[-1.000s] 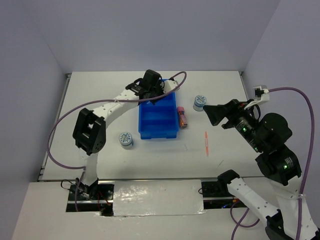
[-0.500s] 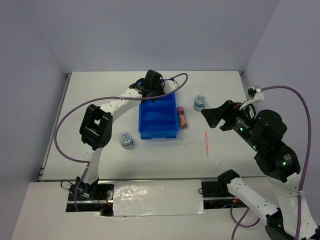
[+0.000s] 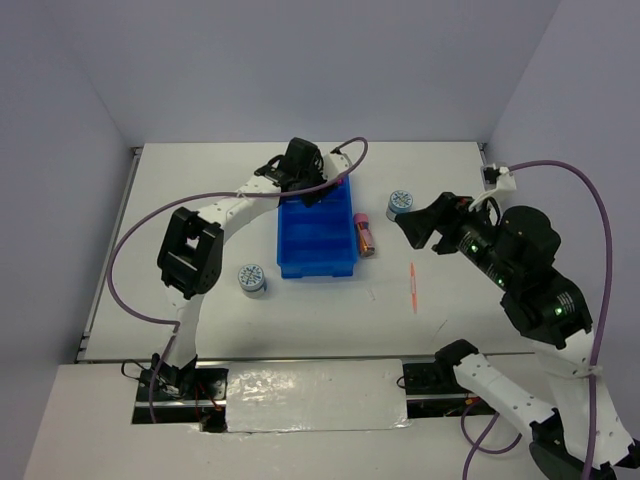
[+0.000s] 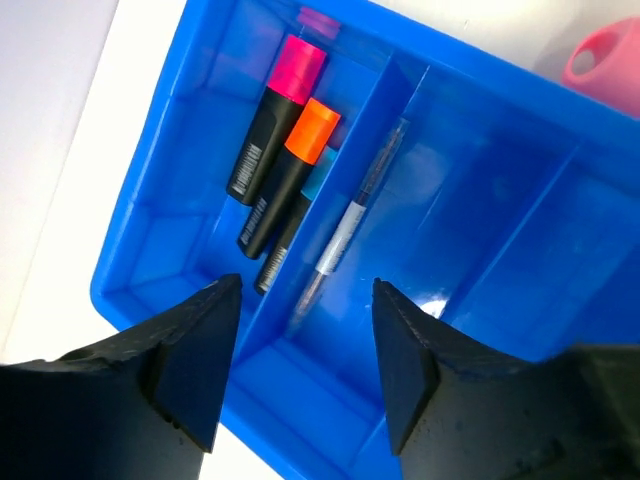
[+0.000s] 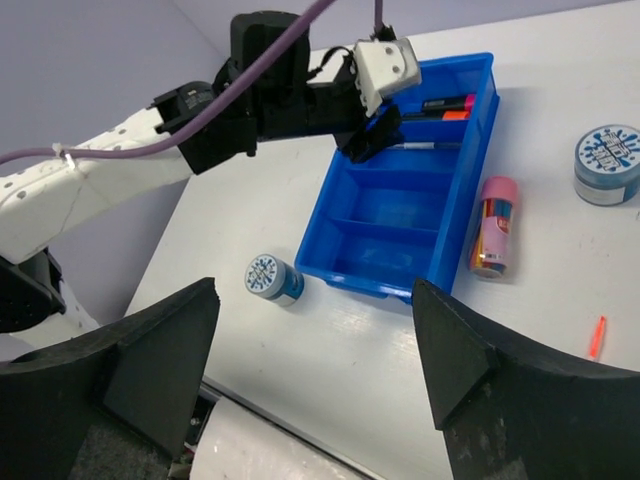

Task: Sort the stationery into containers
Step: Place the pen in the storage box, then pick up the pen from the center of the board.

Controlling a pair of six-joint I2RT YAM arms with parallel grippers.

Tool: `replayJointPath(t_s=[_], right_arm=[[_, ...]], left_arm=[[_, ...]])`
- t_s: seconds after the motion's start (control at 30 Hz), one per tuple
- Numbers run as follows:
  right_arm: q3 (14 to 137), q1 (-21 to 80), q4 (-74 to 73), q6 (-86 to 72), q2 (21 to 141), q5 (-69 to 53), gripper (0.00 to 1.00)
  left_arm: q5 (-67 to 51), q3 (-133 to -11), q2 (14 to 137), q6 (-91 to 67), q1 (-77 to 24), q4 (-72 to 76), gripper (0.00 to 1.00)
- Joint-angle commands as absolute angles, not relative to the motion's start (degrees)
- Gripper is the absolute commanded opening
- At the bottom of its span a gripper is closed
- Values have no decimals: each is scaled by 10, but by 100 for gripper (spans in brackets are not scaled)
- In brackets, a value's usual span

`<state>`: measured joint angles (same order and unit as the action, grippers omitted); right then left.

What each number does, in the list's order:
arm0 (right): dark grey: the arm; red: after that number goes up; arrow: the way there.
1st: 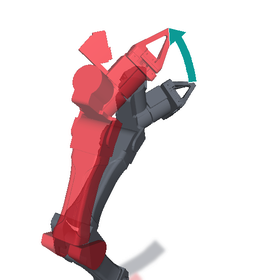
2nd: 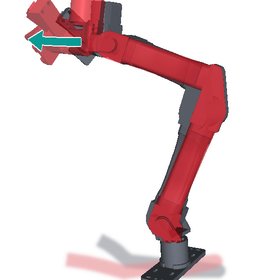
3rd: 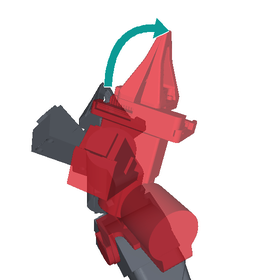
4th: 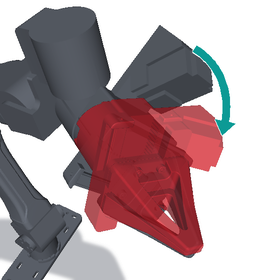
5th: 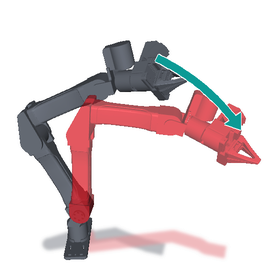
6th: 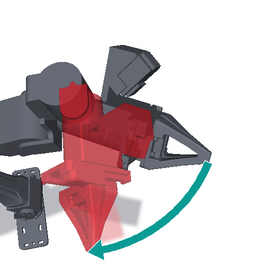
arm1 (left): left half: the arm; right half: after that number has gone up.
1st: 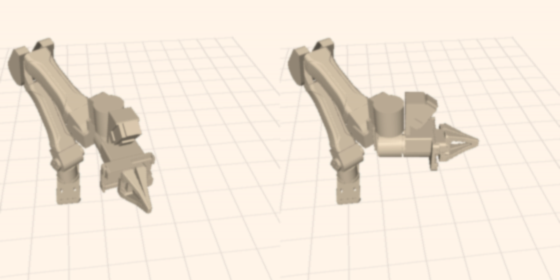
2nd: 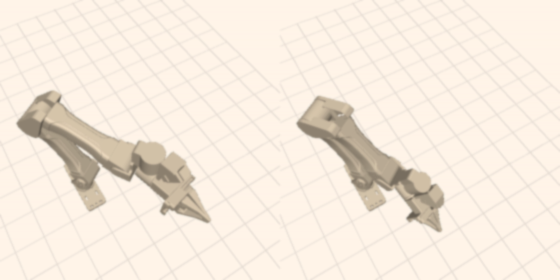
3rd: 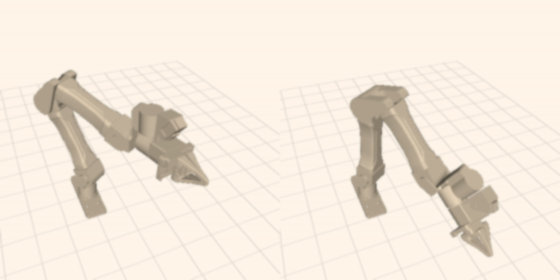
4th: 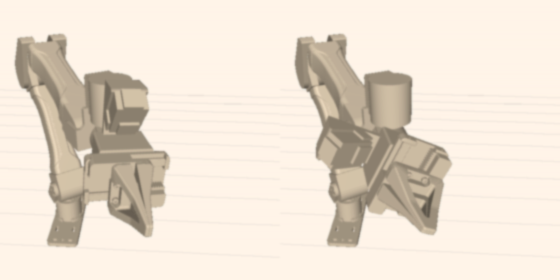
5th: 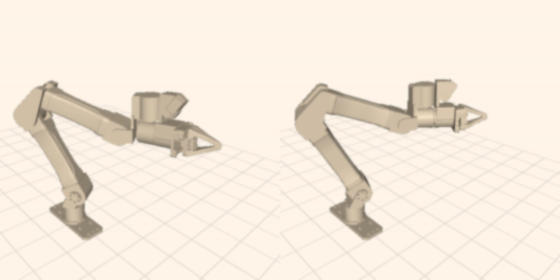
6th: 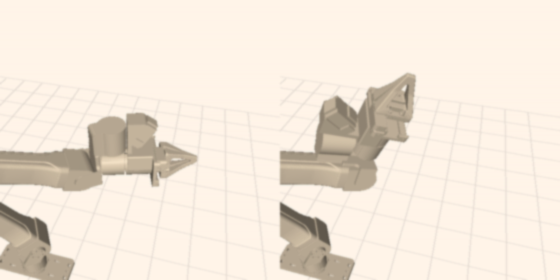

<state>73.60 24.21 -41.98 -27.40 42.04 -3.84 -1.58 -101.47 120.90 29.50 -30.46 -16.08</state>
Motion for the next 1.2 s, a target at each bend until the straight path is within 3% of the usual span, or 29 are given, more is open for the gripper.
replayJointPath(t_s=[0.0,0.07,0.2,0.33,0.47,0.6,0.7,0.87,1.0,1.17], right_arm=[[735,241,-428,-261,453,-25,86],[721,236,-481,-277,498,17,87],[667,217,-521,-302,541,56,87],[596,197,-513,-295,560,68,88],[530,166,-485,-280,594,68,89],[487,148,-450,-251,635,45,89],[490,143,-454,-232,713,53,85],[483,138,-428,-212,763,59,80],[481,126,-419,-191,784,72,77],[476,105,-403,-176,810,53,65]], left_arm=[[-3,-1049,1159,224,-300,-148,70],[33,-1085,1140,137,-300,-175,99],[135,-1179,1079,-108,-295,-282,99],[22,-1124,986,-202,-266,-329,99],[-151,-947,856,-313,-222,-258,99],[-273,-838,801,-417,-166,-223,99],[-185,-876,805,-370,-163,-380,99],[-35,-912,783,-331,-161,-507,99],[-28,-875,737,-322,-156,-512,99],[-57,-845,702,-301,-155,-506,99]])
